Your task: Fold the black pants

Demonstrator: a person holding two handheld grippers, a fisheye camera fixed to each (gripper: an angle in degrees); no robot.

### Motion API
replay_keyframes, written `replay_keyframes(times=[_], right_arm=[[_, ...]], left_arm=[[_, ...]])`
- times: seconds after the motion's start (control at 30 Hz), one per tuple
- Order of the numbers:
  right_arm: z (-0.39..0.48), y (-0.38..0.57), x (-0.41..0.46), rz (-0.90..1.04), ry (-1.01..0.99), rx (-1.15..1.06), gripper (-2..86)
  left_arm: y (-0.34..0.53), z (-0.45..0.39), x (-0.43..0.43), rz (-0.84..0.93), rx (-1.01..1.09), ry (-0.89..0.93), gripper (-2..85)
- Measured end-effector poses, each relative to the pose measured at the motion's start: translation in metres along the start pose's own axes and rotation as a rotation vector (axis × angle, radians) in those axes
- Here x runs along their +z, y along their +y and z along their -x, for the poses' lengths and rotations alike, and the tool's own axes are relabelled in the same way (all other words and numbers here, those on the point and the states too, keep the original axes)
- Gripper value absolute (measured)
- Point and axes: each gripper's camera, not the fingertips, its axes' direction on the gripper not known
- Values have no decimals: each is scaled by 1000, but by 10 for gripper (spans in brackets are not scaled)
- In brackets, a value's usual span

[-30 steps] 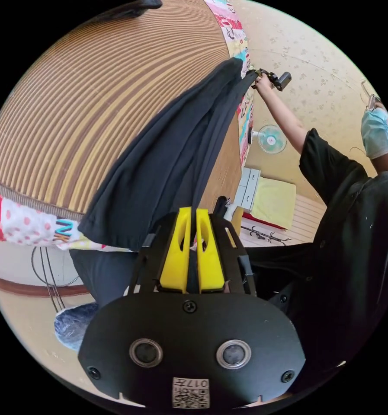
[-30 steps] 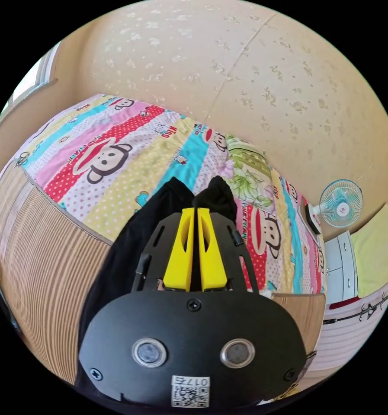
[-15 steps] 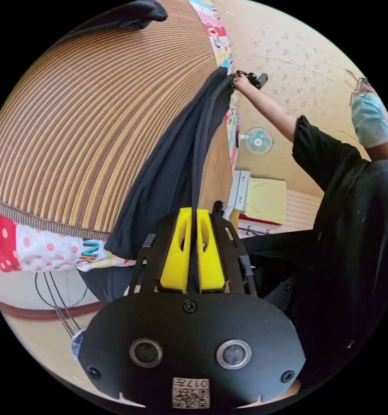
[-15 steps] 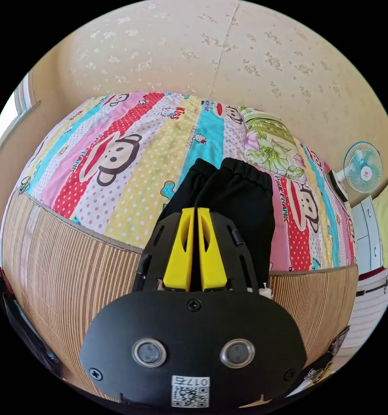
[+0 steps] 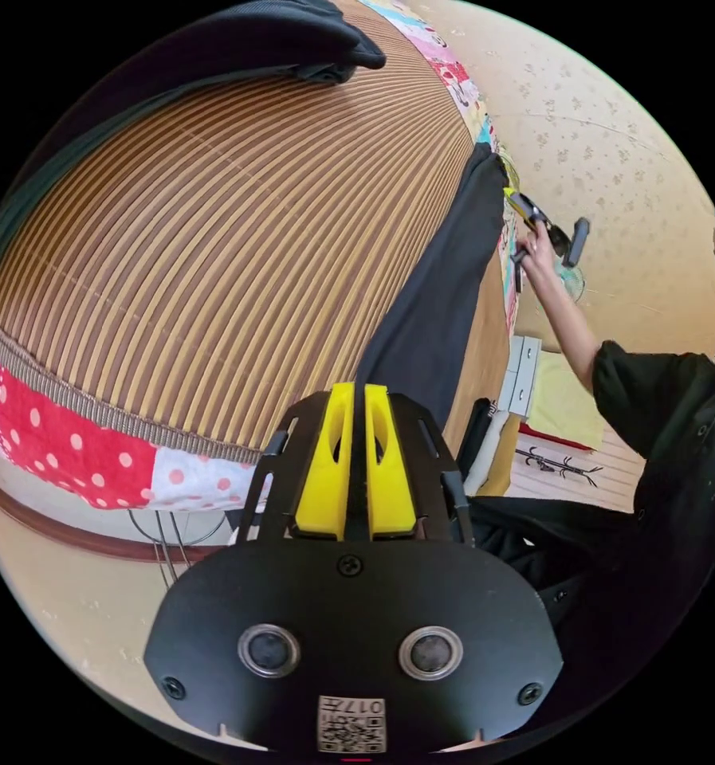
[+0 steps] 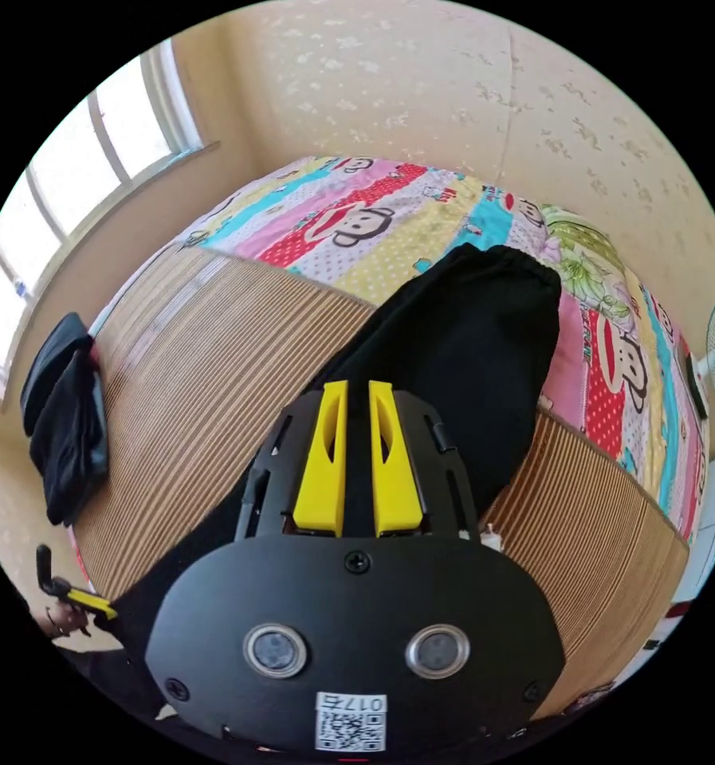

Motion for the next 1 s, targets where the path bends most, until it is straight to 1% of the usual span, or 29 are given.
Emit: replay_keyframes(times=[0.1, 0.13, 0.17, 0.23, 0.27, 0.3, 0.33, 0.4, 0.47, 0.57, 0.63, 0.67, 0.7, 0.73, 0.8, 0.83, 0.9, 0.97, 1.0], right_arm=[[17, 108, -29, 146, -134, 46, 60], [23, 149, -36, 204, -153, 103, 62], [25, 168, -37, 236, -164, 144, 64], [29, 235, -39, 348, -252, 310, 73], [29, 249, -39, 366, -283, 354, 75], [30, 273, -38, 383, -341, 446, 78], [33, 293, -37, 385, -393, 517, 79], [42, 310, -34, 385, -435, 546, 81], [51, 319, -29, 415, -428, 535, 82], [54, 330, -25, 403, -512, 589, 83], [43, 346, -14, 462, -542, 771, 81], [41, 349, -13, 449, -561, 802, 81], [36, 353, -14, 419, -580, 825, 77], [35, 355, -14, 425, -556, 808, 71], [37, 356, -11, 482, -505, 761, 55], [37, 358, -11, 512, -490, 733, 40], [34, 358, -22, 474, -498, 714, 31], [31, 358, -36, 426, -521, 677, 26], [29, 360, -43, 405, -554, 658, 25]], left_arm=[[-1, -11, -4, 48, 29, -49, 33], [-2, -15, -8, 66, 42, -74, 44], [-3, -20, -15, 61, 55, -88, 54], [-4, -27, -29, 27, 93, -72, 63], [-8, -31, -36, 17, 118, -64, 64], [-11, -33, -38, 19, 128, -69, 64], [-17, -38, -38, 39, 154, -99, 65], [-25, -46, -30, 110, 216, -145, 64], [-28, -56, -10, 223, 271, -205, 61], [-20, -66, 8, 295, 311, -298, 53], [-16, -69, 9, 287, 303, -305, 52], [-15, -70, 8, 280, 286, -312, 50], [-15, -71, 7, 278, 278, -316, 50], [-14, -74, 6, 273, 271, -329, 46], [-12, -81, 5, 282, 287, -347, 41], [-12, -87, 2, 298, 303, -348, 36], [-11, -93, -8, 319, 330, -274, 28], [-8, -91, -21, 341, 341, -47, 19], [-7, -89, -25, 334, 335, -5, 17]])
